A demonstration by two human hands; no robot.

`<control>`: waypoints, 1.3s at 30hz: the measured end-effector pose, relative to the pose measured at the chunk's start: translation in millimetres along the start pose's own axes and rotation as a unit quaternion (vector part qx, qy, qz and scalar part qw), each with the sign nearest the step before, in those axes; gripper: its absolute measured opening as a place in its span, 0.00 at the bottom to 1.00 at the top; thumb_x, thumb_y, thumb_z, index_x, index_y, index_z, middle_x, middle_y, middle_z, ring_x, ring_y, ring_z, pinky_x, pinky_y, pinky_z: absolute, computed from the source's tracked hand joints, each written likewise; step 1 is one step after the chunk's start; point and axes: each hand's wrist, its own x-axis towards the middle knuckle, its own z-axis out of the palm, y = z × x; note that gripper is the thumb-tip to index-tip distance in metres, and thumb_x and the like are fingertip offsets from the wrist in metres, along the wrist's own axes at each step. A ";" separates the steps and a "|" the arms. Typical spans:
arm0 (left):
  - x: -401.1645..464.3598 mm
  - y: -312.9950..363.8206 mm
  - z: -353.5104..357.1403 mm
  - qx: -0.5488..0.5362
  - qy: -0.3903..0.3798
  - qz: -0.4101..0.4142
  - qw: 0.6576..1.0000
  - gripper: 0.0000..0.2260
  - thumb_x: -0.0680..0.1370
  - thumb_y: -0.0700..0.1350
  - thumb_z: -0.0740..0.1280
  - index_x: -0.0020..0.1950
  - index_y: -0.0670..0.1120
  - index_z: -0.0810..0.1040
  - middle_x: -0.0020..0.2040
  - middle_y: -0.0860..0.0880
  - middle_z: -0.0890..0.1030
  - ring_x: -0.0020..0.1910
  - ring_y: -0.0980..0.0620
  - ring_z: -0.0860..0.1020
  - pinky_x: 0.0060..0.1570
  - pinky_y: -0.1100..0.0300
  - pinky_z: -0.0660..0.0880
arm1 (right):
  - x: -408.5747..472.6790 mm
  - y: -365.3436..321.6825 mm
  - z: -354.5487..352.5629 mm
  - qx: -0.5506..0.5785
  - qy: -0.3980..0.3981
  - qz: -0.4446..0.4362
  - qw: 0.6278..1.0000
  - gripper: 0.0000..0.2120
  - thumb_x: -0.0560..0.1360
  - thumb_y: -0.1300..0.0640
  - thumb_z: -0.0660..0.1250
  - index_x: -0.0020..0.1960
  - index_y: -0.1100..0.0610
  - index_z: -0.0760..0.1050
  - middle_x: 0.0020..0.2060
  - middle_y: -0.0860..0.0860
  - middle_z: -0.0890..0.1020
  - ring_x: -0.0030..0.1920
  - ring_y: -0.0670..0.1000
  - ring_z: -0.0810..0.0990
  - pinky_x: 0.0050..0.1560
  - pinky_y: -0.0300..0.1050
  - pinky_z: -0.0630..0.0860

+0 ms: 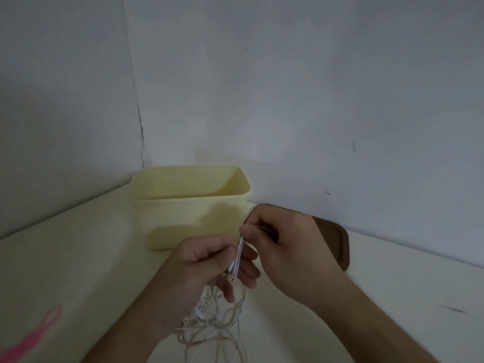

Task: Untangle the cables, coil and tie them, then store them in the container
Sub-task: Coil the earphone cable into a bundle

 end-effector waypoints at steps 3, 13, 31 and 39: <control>-0.6 1.1 -0.8 -0.076 -0.013 0.011 0.997 0.11 0.80 0.45 0.69 0.52 0.38 0.87 0.45 0.34 0.86 0.41 0.42 0.86 0.31 0.57 0.77 | 1.7 6.5 3.2 0.017 0.015 0.021 1.000 0.12 0.82 0.53 0.70 0.40 0.51 0.77 0.32 0.48 0.80 0.34 0.48 0.77 0.38 0.46 0.76; 4.8 -5.7 0.6 0.063 0.151 0.099 0.982 0.12 0.84 0.37 0.64 0.61 0.47 0.85 0.55 0.50 0.88 0.53 0.51 0.86 0.39 0.56 0.84 | -4.8 -7.6 10.5 -0.059 -0.139 -0.003 0.988 0.11 0.83 0.52 0.66 0.44 0.54 0.77 0.35 0.48 0.80 0.37 0.50 0.78 0.42 0.56 0.78; 3.2 -1.6 0.9 -0.012 0.125 0.088 0.988 0.14 0.85 0.40 0.61 0.68 0.43 0.81 0.64 0.47 0.85 0.65 0.49 0.82 0.45 0.53 0.84 | -3.6 -10.6 9.8 -0.089 -0.148 0.012 0.985 0.09 0.83 0.52 0.66 0.45 0.52 0.77 0.32 0.46 0.76 0.33 0.48 0.74 0.35 0.45 0.72; 0.7 -1.4 5.4 0.046 0.060 0.025 0.997 0.17 0.80 0.50 0.63 0.43 0.40 0.84 0.35 0.41 0.79 0.32 0.47 0.76 0.28 0.58 0.70 | 1.0 -10.2 -8.5 -0.008 -0.059 -0.011 0.998 0.13 0.82 0.53 0.70 0.38 0.50 0.79 0.30 0.43 0.81 0.32 0.47 0.78 0.34 0.40 0.74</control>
